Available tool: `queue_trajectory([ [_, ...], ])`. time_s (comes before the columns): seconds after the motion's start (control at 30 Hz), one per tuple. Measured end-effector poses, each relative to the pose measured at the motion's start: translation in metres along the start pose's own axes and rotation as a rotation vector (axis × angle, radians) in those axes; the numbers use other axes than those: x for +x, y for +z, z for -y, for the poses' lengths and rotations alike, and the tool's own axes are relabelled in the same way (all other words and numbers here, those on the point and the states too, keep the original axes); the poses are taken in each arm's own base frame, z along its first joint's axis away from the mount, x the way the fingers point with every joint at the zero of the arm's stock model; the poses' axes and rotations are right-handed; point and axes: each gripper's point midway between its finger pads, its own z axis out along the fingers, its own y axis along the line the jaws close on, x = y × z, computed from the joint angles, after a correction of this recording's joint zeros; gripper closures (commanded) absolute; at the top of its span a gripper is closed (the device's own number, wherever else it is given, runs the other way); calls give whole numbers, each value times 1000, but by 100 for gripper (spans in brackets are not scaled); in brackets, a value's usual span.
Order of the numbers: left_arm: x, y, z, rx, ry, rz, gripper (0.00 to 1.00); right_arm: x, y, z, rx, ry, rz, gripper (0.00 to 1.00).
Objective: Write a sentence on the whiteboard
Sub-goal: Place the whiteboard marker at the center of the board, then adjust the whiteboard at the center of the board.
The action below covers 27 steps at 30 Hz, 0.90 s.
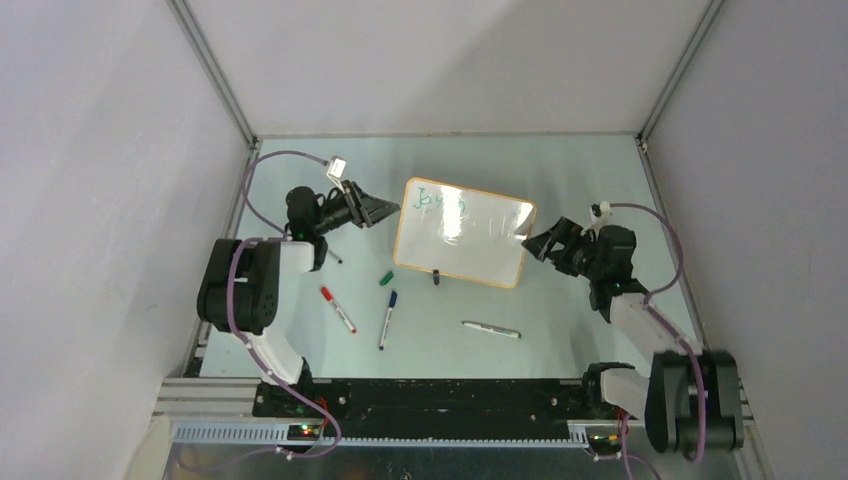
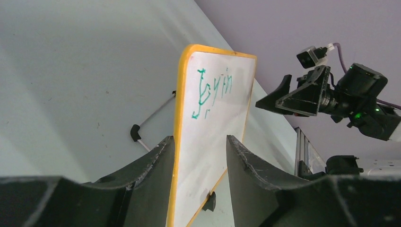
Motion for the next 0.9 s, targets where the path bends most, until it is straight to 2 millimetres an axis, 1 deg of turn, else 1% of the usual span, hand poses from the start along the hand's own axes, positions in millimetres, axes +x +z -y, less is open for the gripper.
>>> queue_trajectory([
  [0.07, 0, 3, -4, -6, -18, -15, 51, -7, 12, 1, -18, -4, -6, 7],
  [0.13, 1, 4, -8, -20, -35, -30, 51, -12, 25, 1, -40, -9, -13, 11],
  [0.2, 2, 6, -12, -36, -44, -50, 50, -14, 33, 0, -66, -18, -19, 22],
  [0.23, 3, 7, -14, -43, -44, -60, 50, -16, 36, -2, -84, -24, -19, 25],
  [0.27, 3, 7, -15, -51, -44, -69, 50, -18, 39, -3, -97, -30, -21, 31],
  [0.3, 4, 8, -17, -58, -44, -79, 50, -20, 42, -5, -109, -34, -20, 34],
  [0.33, 5, 8, -18, -63, -45, -88, 50, -22, 44, -7, -121, -41, -17, 39],
  [0.47, 7, 12, -21, -70, -51, -118, 49, -34, 50, -17, -165, -61, -1, 52],
  [0.57, 13, 15, -24, -75, -63, -142, 49, -43, 54, -23, -188, -73, 8, 56],
  [0.6, 15, 16, -25, -77, -67, -152, 50, -45, 55, -24, -190, -74, 10, 60],
  [0.7, 21, 20, -28, -82, -75, -183, 50, -49, 58, -25, -194, -76, 10, 67],
  [0.73, 22, 21, -28, -84, -73, -193, 51, -49, 59, -25, -193, -76, 10, 71],
  [0.77, 23, 23, -28, -85, -74, -204, 52, -49, 60, -25, -194, -75, 9, 74],
  [0.87, 24, 26, -27, -85, -67, -223, 57, -50, 62, -24, -191, -73, 8, 86],
  [0.9, 25, 27, -26, -84, -63, -229, 58, -51, 62, -24, -192, -73, 7, 89],
])
